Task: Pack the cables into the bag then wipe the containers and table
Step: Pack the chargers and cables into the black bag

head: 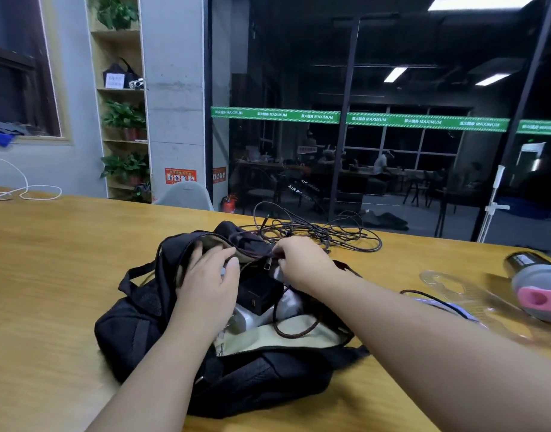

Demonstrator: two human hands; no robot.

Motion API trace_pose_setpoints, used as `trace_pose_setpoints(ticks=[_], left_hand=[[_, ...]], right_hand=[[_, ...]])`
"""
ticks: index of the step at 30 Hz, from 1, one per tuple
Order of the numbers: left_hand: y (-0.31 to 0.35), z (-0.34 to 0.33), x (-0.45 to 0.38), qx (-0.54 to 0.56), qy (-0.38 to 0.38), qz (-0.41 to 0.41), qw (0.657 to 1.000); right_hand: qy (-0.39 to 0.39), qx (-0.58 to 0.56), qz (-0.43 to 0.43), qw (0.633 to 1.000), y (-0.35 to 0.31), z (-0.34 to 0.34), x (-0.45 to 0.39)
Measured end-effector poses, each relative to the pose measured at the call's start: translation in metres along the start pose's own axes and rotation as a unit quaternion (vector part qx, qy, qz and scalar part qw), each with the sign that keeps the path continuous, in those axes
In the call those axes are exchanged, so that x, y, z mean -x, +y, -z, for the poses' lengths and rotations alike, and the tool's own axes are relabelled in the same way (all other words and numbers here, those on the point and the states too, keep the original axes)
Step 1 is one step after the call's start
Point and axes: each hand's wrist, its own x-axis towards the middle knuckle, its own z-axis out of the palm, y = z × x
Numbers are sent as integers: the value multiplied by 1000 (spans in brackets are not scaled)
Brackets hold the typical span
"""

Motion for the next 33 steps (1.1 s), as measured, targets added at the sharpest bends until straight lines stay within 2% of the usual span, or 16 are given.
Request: trace_pose_setpoints(ticks=[2, 4, 6, 8, 11, 15, 18, 21, 24, 26, 28, 30, 33], left_hand=[[4, 4, 1, 37, -1, 0, 999], [7, 7, 0, 108, 5, 6, 994], [9, 10, -1, 201, 9, 27, 979], [8, 10, -2, 266, 26, 32, 963], [4, 9, -4, 287, 46, 5, 957], [3, 10, -5, 274, 51, -30, 960], [4, 12, -1, 276, 42, -51, 959], [12, 12, 2, 199, 65, -60, 976], [15, 10, 4, 145, 42, -93, 984], [14, 8, 6, 106, -2, -111, 988], [13, 5, 6, 59, -50, -127, 989], [12, 1, 8, 15, -88, -151, 984], [9, -4, 8, -33, -110, -174, 978]], right_hand=[[110, -60, 48, 991, 2, 9, 4], [197, -129, 130, 963, 1, 21, 11], [176, -109, 238, 949, 1, 29, 22], [109, -42, 318, 941, 1, 30, 31], [26, 39, 341, 939, -1, 30, 36], [-29, 129, 316, 939, -13, 24, 26], [-44, 131, 225, 965, -24, 19, 12], [-127, 139, 107, 976, -34, 21, 4], [-143, 61, 0, 988, -35, 29, -8], [-87, -17, -21, 996, -29, 29, -20], [-44, -160, -49, 985, -22, 32, -22], [-54, -237, -42, 969, -15, 39, -14], [-86, -250, -16, 964, -4, 54, 3]])
